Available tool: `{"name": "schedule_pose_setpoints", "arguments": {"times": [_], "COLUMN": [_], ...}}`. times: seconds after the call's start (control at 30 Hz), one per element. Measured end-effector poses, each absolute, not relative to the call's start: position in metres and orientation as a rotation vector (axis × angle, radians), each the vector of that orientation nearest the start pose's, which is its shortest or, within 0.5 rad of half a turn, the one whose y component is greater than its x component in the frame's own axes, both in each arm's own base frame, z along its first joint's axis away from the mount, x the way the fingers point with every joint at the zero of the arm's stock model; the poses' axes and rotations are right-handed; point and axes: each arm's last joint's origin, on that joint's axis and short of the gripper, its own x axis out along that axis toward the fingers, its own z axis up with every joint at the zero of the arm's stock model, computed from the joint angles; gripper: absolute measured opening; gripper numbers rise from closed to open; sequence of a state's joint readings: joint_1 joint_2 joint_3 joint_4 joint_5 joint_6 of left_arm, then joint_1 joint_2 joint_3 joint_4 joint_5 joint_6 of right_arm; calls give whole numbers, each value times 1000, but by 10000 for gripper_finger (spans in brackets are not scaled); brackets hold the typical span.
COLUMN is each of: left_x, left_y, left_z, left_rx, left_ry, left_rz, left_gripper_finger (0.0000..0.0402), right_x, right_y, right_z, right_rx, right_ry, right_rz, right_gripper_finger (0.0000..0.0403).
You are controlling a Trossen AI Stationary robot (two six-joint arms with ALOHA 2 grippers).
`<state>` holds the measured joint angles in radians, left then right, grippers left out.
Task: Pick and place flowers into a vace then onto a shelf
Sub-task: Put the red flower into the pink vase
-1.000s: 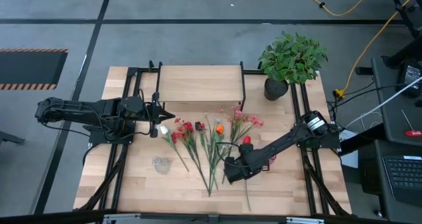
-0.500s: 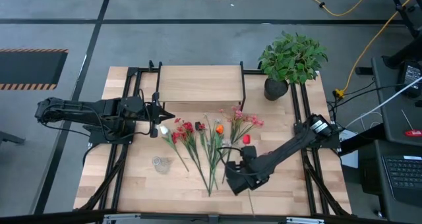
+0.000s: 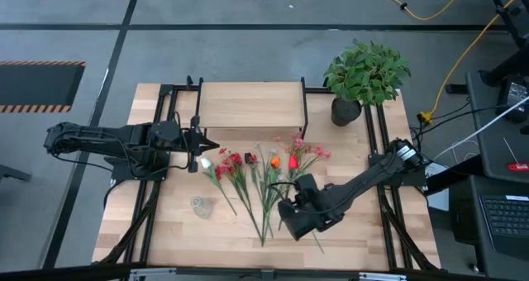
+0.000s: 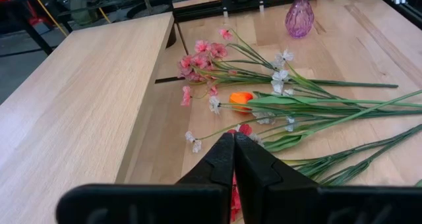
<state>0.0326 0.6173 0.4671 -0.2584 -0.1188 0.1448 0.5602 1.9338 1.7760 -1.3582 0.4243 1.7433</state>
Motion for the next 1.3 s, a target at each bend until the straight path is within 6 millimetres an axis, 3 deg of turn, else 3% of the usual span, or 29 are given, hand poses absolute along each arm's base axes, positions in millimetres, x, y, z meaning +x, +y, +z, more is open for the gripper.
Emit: {"name": "schedule_pose_setpoints", "arguments": {"times": [0.17, 0.47, 0.67, 1.03, 1.3], "left_x": [144, 144, 144, 144, 144], "left_y": [8, 8, 8, 8, 10], "left_z": [241, 241, 241, 241, 241], "left_rx": [160, 160, 160, 161, 172], "left_ry": [418, 419, 418, 419, 423], "left_rz": [120, 120, 120, 123, 172], "left_gripper_finger": [5, 2, 7, 4, 3], "right_x": [315, 327, 323, 301, 271], "right_y": [177, 151, 138, 111, 79], "right_z": [294, 296, 303, 290, 254], "right_rx": [682, 488, 446, 402, 296], "right_ry": [925, 1012, 1014, 738, 633], "right_rz": [-885, -807, -765, -554, -462], "right_gripper_finger": [7, 7, 4, 4, 4]}}
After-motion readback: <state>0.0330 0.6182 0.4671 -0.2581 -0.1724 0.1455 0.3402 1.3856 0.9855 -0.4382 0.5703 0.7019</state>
